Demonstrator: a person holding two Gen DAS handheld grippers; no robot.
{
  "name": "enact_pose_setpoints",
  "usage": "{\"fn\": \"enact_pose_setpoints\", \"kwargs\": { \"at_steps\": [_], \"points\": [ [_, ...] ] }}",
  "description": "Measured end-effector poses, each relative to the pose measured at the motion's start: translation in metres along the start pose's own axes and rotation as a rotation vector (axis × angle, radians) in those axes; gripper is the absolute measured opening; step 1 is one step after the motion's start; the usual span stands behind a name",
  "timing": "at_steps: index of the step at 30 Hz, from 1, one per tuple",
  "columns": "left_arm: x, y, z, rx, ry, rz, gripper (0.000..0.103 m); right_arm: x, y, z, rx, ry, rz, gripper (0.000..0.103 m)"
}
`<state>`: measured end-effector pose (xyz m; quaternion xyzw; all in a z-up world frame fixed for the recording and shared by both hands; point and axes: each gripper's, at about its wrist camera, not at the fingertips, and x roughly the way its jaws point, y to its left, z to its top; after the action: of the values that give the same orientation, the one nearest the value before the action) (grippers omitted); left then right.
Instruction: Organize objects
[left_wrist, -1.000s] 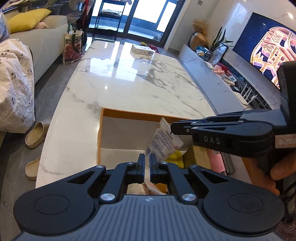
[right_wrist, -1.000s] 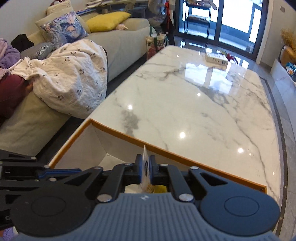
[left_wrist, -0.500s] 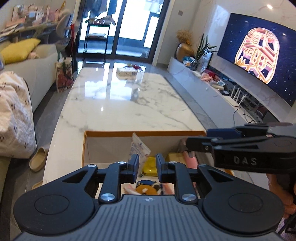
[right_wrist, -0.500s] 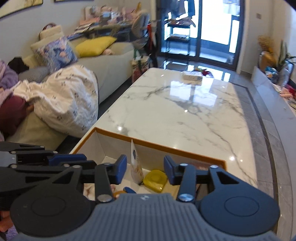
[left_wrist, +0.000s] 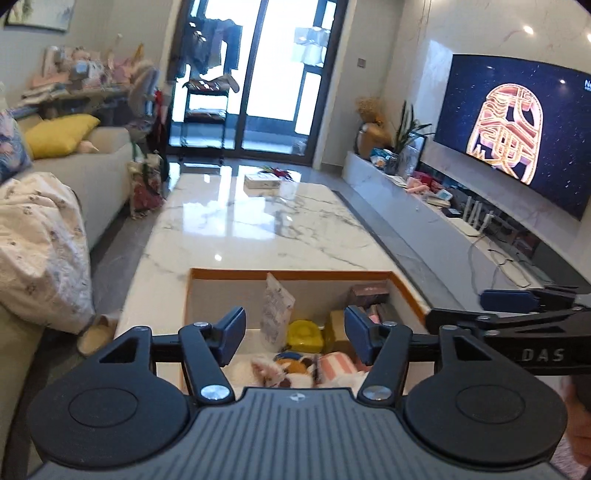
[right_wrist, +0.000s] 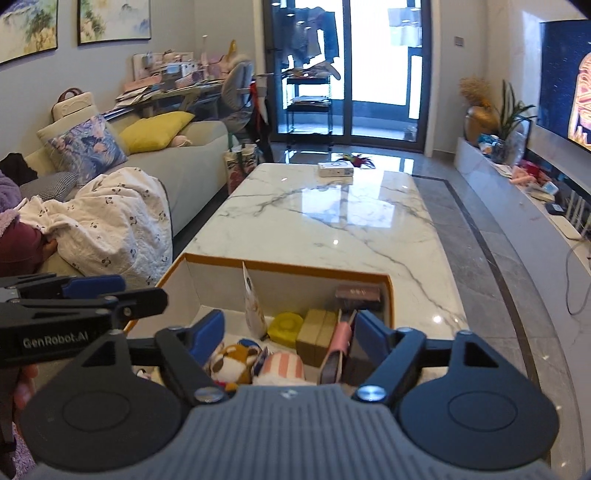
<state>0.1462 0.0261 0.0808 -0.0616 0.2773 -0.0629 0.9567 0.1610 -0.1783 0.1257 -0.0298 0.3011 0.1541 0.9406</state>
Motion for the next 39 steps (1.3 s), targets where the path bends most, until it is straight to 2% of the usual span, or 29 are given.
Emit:
{"fn": "enact_pose_setpoints", "kwargs": {
  "at_steps": [2,6,8,12,14,19,22,25,28,39],
  "points": [
    [-0.007,-0.004,-0.009,0.034,-0.027,0.041,0.069,-0.004,0.002,-0.008,0.005,0.002,-0.004,0.087],
    [-0.019,-0.010,-0.022,0.067,-0.034,0.082,0.071,-0.014,0.003,-0.023,0.014,-0.011,-0.017,0.090],
    [-0.024,-0.010,-0.028,0.061,-0.037,0.091,0.078,-0.017,0.004,-0.029,0.020,-0.011,-0.024,0.092],
    [-0.034,-0.013,-0.041,0.050,-0.048,0.138,0.082,-0.022,0.005,-0.046,0.050,-0.009,-0.023,0.092],
    [-0.037,-0.012,-0.049,0.029,-0.040,0.155,0.087,-0.028,0.004,-0.055,0.062,-0.023,-0.008,0.093],
    [-0.048,-0.015,-0.074,0.032,-0.049,0.191,0.087,-0.046,0.008,-0.081,0.072,-0.104,-0.003,0.094],
    [-0.055,-0.020,-0.085,0.035,-0.059,0.188,0.087,-0.051,0.008,-0.099,0.064,-0.134,-0.020,0.094],
    [-0.057,-0.022,-0.093,0.012,-0.040,0.160,0.087,-0.050,0.008,-0.113,0.061,-0.120,-0.019,0.094],
    [-0.060,-0.023,-0.101,0.028,-0.038,0.167,0.087,-0.051,0.009,-0.124,0.063,-0.105,-0.028,0.094],
    [-0.072,-0.018,-0.106,0.004,-0.045,0.181,0.087,-0.058,0.020,-0.133,0.058,-0.093,-0.025,0.096]
  ]
}}
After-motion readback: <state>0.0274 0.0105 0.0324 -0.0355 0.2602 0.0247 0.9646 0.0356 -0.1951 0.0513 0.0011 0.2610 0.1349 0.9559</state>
